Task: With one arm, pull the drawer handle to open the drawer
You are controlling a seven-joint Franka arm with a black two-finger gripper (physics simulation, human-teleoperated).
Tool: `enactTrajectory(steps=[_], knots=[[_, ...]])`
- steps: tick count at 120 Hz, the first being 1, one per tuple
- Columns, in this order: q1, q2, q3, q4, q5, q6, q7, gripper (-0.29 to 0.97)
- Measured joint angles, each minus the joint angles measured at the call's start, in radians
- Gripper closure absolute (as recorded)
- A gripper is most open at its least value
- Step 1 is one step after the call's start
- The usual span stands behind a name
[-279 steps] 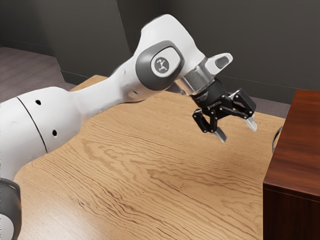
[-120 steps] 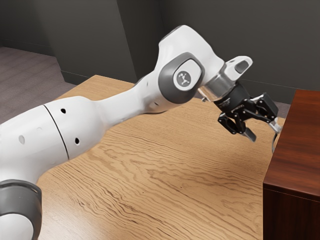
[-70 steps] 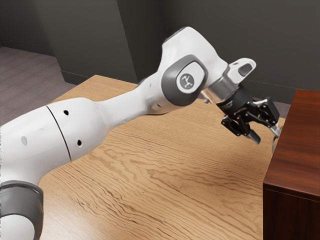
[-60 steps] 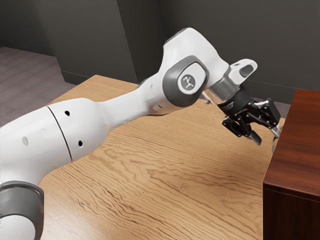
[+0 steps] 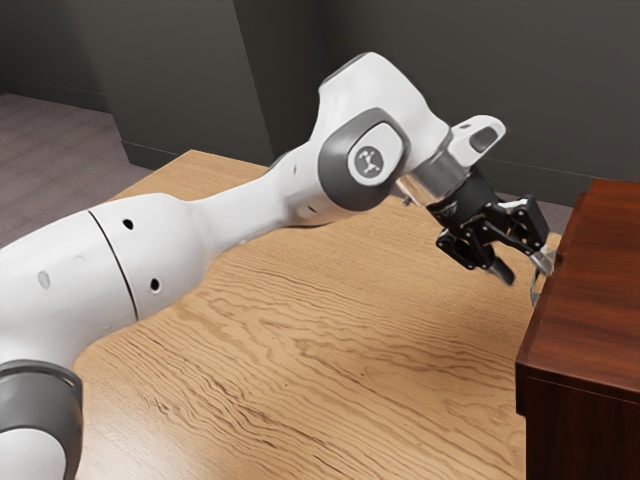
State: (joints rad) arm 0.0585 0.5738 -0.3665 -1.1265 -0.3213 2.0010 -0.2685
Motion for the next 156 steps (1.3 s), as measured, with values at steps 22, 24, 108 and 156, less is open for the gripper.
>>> enactTrajectory(steps=[22,24,108,156], knots=[[0.002,-0.007,0.008,-0.009,0.000,-0.006,0.002,0.36],[0.002,-0.007,0.009,-0.010,0.000,-0.007,0.002,0.36],[0.035,-0.046,0.023,-0.036,0.002,-0.072,0.006,0.37],[0.055,-0.078,0.051,-0.037,0.010,-0.167,0.017,0.37]])
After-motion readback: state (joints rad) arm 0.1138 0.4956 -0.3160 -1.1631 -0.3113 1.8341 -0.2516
